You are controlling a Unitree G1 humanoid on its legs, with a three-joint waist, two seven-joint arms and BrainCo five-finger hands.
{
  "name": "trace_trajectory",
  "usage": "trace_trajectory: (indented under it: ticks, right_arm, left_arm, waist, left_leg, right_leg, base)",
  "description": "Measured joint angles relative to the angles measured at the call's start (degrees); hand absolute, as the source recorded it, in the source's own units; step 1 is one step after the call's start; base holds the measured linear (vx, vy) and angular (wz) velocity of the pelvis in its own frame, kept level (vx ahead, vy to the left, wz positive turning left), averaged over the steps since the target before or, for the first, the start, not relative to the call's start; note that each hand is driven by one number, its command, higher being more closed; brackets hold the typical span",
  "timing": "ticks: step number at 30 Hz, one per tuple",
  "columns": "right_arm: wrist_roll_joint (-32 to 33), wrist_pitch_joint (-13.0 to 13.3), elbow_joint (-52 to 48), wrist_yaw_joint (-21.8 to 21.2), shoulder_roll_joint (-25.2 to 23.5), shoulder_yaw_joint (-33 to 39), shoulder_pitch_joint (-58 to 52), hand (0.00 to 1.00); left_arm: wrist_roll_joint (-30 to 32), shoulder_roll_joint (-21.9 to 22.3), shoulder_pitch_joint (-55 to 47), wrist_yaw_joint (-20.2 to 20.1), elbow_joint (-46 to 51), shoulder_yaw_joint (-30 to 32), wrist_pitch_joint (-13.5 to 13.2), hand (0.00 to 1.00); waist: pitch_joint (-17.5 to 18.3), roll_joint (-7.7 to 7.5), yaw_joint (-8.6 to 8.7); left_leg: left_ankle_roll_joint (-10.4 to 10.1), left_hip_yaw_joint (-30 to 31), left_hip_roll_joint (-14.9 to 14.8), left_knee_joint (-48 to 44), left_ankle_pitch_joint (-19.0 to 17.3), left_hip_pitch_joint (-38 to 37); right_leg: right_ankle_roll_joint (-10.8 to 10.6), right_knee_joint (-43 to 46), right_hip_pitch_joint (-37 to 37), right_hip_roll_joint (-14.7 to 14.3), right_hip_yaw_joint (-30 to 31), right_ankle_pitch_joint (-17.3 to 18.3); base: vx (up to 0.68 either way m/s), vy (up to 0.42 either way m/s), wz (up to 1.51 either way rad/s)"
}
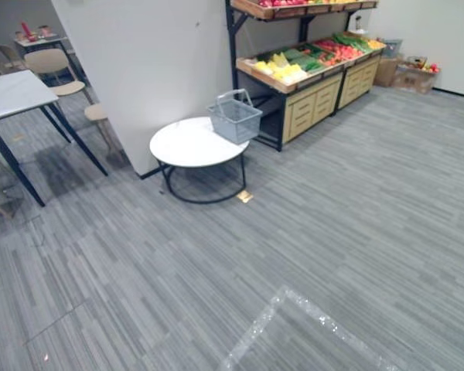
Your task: Pick vegetable in the basket
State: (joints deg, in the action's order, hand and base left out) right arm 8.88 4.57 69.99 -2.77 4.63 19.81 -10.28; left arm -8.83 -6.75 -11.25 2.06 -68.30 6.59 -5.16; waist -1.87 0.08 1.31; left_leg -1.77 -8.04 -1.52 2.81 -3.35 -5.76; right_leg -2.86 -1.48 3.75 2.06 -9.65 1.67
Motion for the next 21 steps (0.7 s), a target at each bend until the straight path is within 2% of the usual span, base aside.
trace_trajectory:
  ticks: [1,2,9,21]
  right_arm:
    - [-0.01,0.10,0.41,0.01,0.04,0.10,0.00,0.00]
    - [-0.04,0.56,0.64,0.02,0.06,0.16,0.17,0.00]
    - [-1.49,0.94,0.74,1.04,-0.56,1.81,1.64,0.00]
    - [-1.35,0.95,0.59,0.90,-0.62,3.45,2.43,0.00]
  left_arm:
    - [-0.01,-0.01,0.06,-0.02,-0.13,0.01,-0.06,0.00]
    - [0.02,0.01,0.14,-0.04,-0.20,0.00,-0.25,0.00]
    - [0.36,-0.33,1.23,-0.02,-1.79,0.08,-0.94,0.00]
    - [2.89,-0.39,1.96,0.17,-1.67,0.07,-0.94,0.00]
  waist:
    - [0.15,-0.26,0.00]
    - [0.19,0.21,-0.01]
    - [-0.48,-0.29,0.02]
    - [-1.42,-0.39,0.03]
  left_leg:
    - [0.37,-0.54,-0.10,0.66,0.41,-0.70]
    - [0.40,-0.75,-0.13,1.18,0.46,-1.38]
    - [-0.67,-2.28,-0.05,1.38,-0.25,-2.97]
    - [-0.92,-3.65,-0.63,1.36,-0.58,-3.34]
  right_leg:
    - [0.23,-0.67,0.56,-0.22,-0.01,-0.22]
    - [0.29,-1.01,0.80,-0.35,-0.03,-0.34]
    - [-0.26,-2.51,2.60,-0.35,0.20,-0.66]
    - [-0.56,-3.10,2.38,-0.76,0.68,-0.44]
  base:
    - [0.21,0.000,-0.07]
    - [0.24,0.002,-0.07]
    - [0.10,0.003,-0.08]
    - [-0.06,-0.028,-0.07]
